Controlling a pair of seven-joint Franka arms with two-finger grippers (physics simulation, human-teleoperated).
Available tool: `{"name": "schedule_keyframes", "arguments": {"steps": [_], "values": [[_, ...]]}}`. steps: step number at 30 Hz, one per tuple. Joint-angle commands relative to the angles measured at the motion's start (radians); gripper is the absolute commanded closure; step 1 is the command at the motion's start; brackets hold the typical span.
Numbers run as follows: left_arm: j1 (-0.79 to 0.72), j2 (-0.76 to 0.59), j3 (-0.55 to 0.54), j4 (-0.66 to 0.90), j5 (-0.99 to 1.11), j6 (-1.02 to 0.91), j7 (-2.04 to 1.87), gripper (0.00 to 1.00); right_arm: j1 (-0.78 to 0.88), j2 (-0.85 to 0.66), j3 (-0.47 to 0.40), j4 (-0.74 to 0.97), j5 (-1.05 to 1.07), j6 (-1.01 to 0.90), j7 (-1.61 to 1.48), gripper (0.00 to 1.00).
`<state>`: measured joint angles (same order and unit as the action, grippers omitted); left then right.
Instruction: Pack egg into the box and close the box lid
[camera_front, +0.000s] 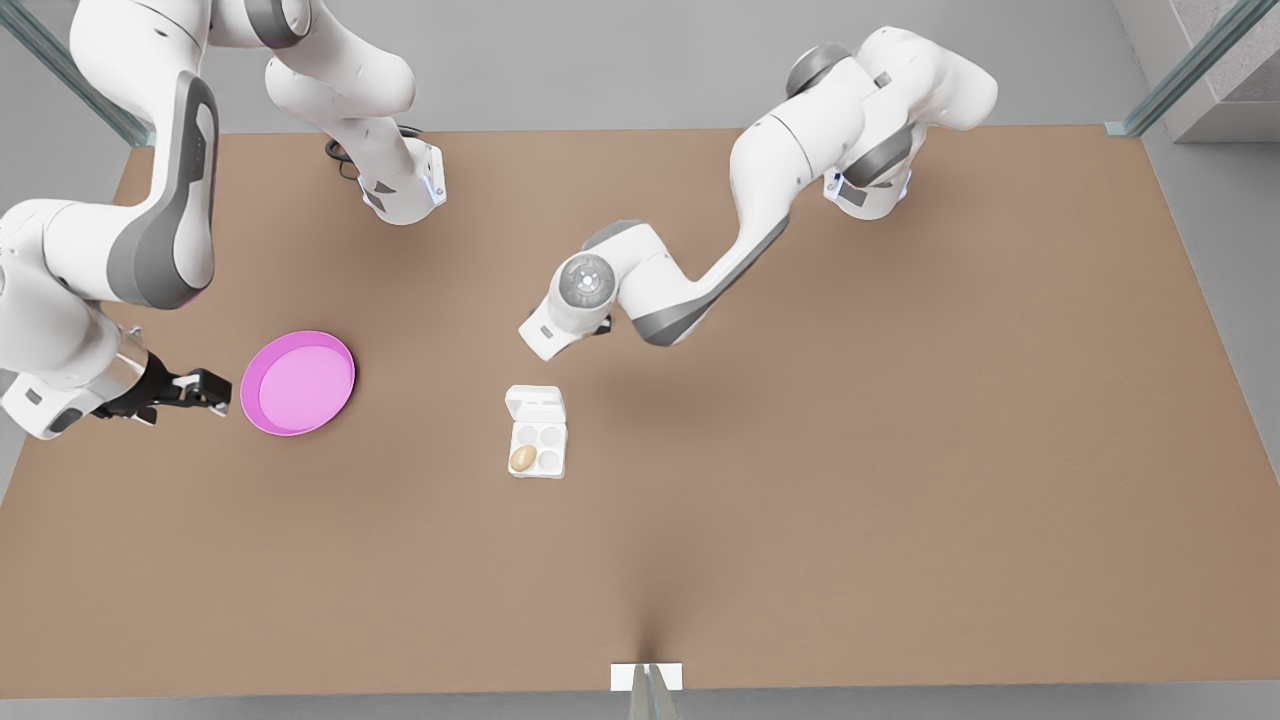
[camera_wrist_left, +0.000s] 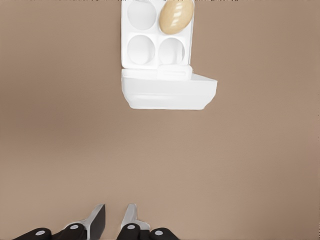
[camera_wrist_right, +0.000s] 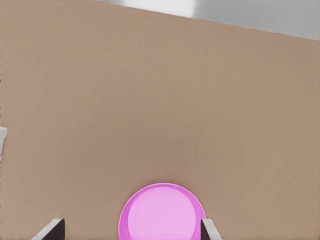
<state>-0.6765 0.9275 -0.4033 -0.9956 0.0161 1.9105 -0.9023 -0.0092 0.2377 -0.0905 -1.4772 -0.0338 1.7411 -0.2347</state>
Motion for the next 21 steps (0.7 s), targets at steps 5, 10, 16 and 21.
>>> {"name": "schedule_keyframes", "arguments": {"steps": [5, 10, 16, 21], "values": [[-0.012, 0.06, 0.004, 0.002, 0.058, 0.133, 0.079, 0.63, 0.0, 0.0, 0.0, 0.0, 0.0, -0.002, 0.0, 0.0], [-0.011, 0.082, 0.015, 0.005, 0.064, 0.196, 0.082, 0.63, 0.0, 0.0, 0.0, 0.0, 0.0, -0.006, 0.0, 0.0], [-0.017, 0.093, 0.026, -0.003, 0.062, 0.217, 0.106, 0.63, 0.0, 0.0, 0.0, 0.0, 0.0, -0.009, 0.0, 0.0], [-0.021, 0.109, 0.02, 0.011, 0.059, 0.262, 0.105, 0.63, 0.002, -0.001, 0.0, 0.0, 0.0, -0.011, -0.001, 0.0]]}}
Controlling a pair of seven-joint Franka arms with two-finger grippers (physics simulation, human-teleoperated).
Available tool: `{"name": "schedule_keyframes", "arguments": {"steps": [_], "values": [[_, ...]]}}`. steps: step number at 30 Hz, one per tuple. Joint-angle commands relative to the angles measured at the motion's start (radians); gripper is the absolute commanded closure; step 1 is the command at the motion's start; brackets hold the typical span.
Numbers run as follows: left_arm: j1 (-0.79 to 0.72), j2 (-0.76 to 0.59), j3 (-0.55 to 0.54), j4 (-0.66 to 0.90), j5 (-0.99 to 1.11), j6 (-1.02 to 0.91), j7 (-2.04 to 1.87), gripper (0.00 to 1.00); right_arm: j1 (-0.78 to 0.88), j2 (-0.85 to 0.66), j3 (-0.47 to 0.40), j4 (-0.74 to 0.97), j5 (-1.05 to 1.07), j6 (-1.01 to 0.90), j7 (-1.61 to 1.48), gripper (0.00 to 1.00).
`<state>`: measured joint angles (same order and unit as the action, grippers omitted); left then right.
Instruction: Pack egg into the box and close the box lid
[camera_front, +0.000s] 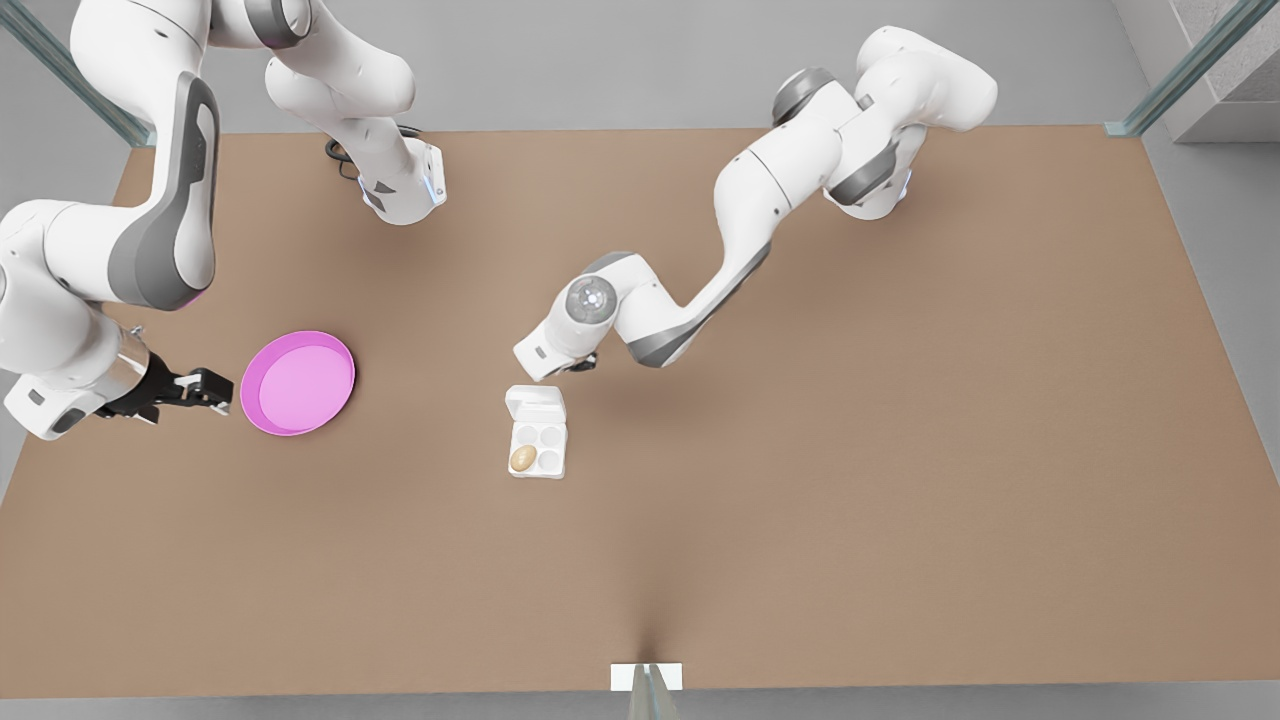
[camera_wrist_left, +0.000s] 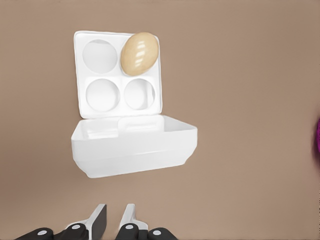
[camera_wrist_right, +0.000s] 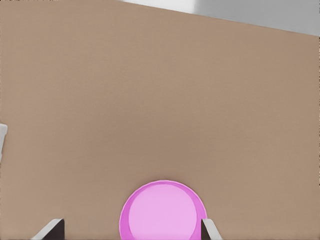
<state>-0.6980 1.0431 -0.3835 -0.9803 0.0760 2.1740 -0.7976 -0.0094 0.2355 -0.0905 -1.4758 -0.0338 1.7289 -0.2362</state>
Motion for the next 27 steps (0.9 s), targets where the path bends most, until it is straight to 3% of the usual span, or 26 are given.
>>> {"name": "schedule_keyframes", "arguments": {"steps": [1, 5, 27], "values": [[0.0, 0.009, 0.0, 0.011, -0.001, 0.001, 0.0, 0.63, -0.001, -0.002, 0.0, 0.0, 0.0, 0.0, 0.0, 0.0], [0.0, 0.061, -0.003, 0.049, -0.001, 0.053, 0.002, 0.63, -0.003, -0.004, -0.002, 0.008, 0.0, -0.023, 0.0, 0.0], [0.015, 0.071, -0.005, 0.1, -0.009, 0.076, 0.008, 0.63, 0.014, -0.002, 0.003, 0.006, -0.002, -0.025, 0.001, 0.0]]}}
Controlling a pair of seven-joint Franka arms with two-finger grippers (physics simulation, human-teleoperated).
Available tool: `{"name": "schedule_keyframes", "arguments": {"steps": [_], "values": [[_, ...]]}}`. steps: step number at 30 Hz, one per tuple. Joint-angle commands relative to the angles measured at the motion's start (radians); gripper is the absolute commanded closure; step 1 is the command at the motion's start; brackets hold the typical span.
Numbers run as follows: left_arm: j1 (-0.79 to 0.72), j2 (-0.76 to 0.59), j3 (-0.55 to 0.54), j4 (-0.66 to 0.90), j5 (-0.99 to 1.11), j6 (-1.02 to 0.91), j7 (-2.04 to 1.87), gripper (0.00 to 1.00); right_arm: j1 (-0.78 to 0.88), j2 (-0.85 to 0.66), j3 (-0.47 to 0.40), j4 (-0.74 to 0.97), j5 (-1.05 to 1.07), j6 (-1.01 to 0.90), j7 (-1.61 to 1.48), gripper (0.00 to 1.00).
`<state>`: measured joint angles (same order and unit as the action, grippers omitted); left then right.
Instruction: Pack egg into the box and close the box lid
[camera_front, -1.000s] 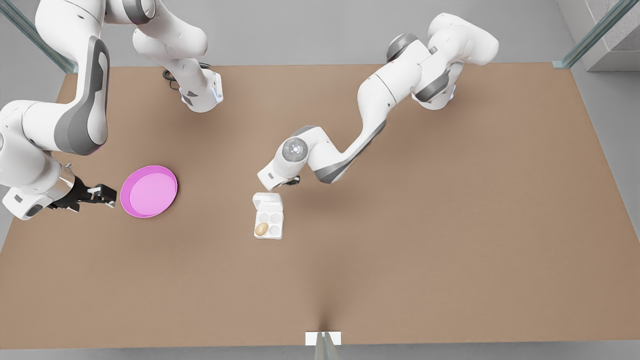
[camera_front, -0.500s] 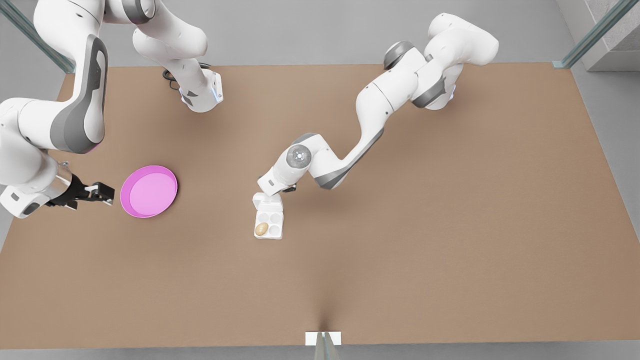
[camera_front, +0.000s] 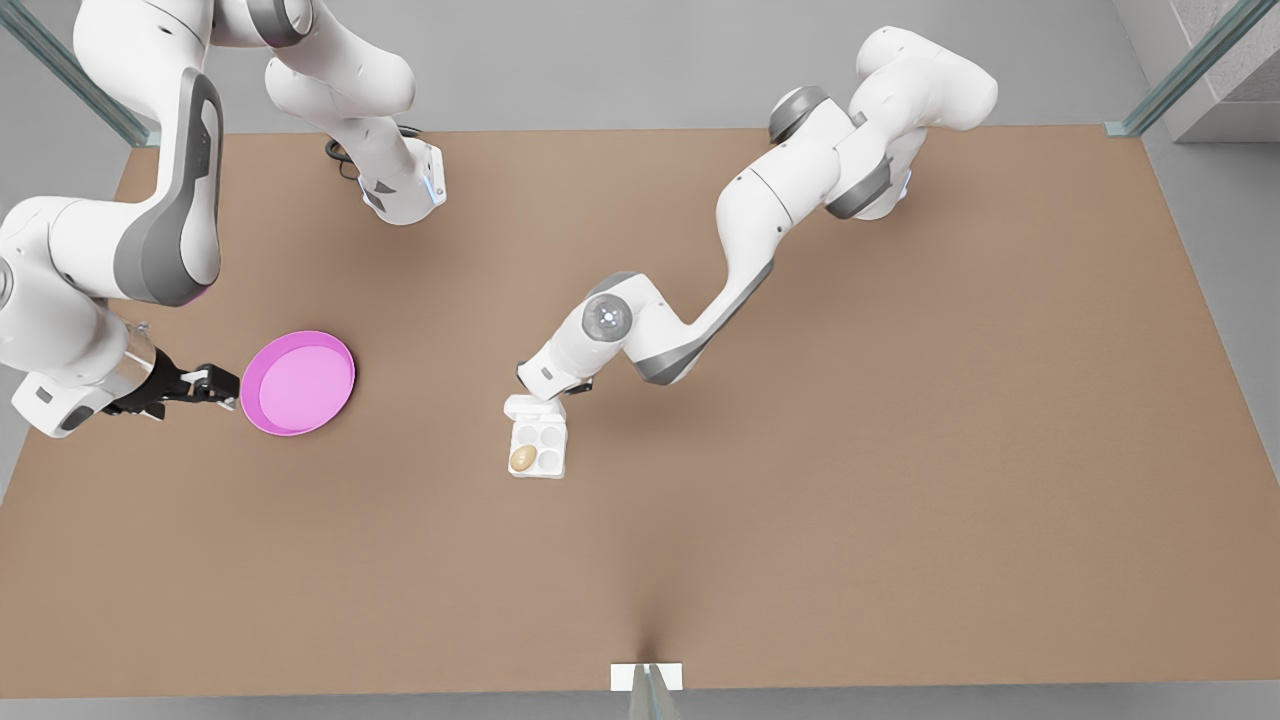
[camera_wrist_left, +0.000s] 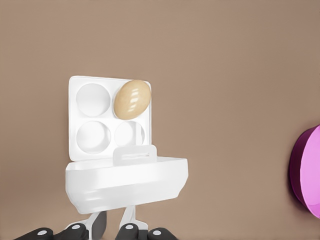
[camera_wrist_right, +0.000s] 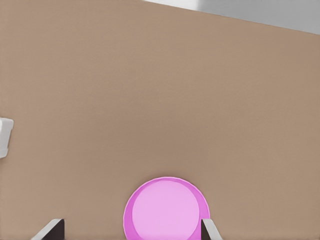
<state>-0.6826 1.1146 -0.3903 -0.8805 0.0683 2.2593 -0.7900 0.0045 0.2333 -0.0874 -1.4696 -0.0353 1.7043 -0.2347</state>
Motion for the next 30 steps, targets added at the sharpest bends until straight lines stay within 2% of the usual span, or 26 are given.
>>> {"name": "schedule_keyframes", "arguments": {"steps": [1, 12, 13, 15, 16, 17, 18, 19, 20, 23, 24, 30], "values": [[0.0, 0.002, -0.004, 0.0, -0.001, 0.003, 0.0, 0.63, 0.0, 0.0, 0.0, 0.0, 0.0, 0.0, 0.0, 0.0], [0.02, 0.024, -0.012, 0.021, -0.001, 0.054, 0.0, 0.63, -0.006, 0.0, 0.002, 0.002, 0.0, 0.0, -0.002, 0.0], [0.026, 0.014, -0.012, 0.021, -0.001, 0.042, -0.003, 0.63, -0.012, 0.0, 0.002, 0.003, 0.0, 0.0, -0.002, 0.0], [0.109, -0.061, -0.084, 0.021, -0.01, -0.154, -0.008, 0.63, -0.015, -0.002, -0.003, 0.003, 0.002, 0.0, -0.003, 0.0], [0.26, -0.162, -0.111, 0.021, -0.042, -0.466, 0.0, 0.6, -0.017, -0.002, -0.005, 0.003, 0.002, 0.0, -0.003, 0.0], [0.427, -0.203, -0.102, 0.021, -0.044, -0.712, 0.014, 0.56, -0.018, -0.002, -0.006, 0.003, 0.002, 0.0, -0.003, 0.0], [0.693, -0.323, -0.072, 0.02, -0.006, -0.837, 0.231, 0.0, -0.034, 0.0, -0.005, 0.003, 0.003, 0.0, -0.005, 0.0], [0.747, -0.386, -0.004, 0.018, 0.086, -0.839, 0.346, 0.0, -0.041, 0.001, -0.005, 0.005, 0.002, 0.005, -0.006, 0.0], [0.756, -0.495, 0.123, 0.011, 0.101, -0.856, 0.612, 0.0, -0.049, 0.004, -0.005, 0.015, 0.003, 0.003, -0.006, 0.0], [0.79, -0.757, 0.183, -0.009, 0.1, -1.087, 0.702, 0.0, -0.046, 0.006, -0.005, 0.015, 0.003, 0.002, -0.006, 0.0], [0.77, -0.939, 0.307, -0.259, 0.035, -1.017, 0.768, 0.0, -0.046, 0.006, -0.003, 0.015, 0.002, 0.002, -0.006, 0.0], [0.739, -0.909, 0.337, -0.436, 0.011, -0.774, 0.775, 0.0, -0.044, 0.008, -0.003, 0.014, 0.002, 0.002, -0.005, 0.0]]}}
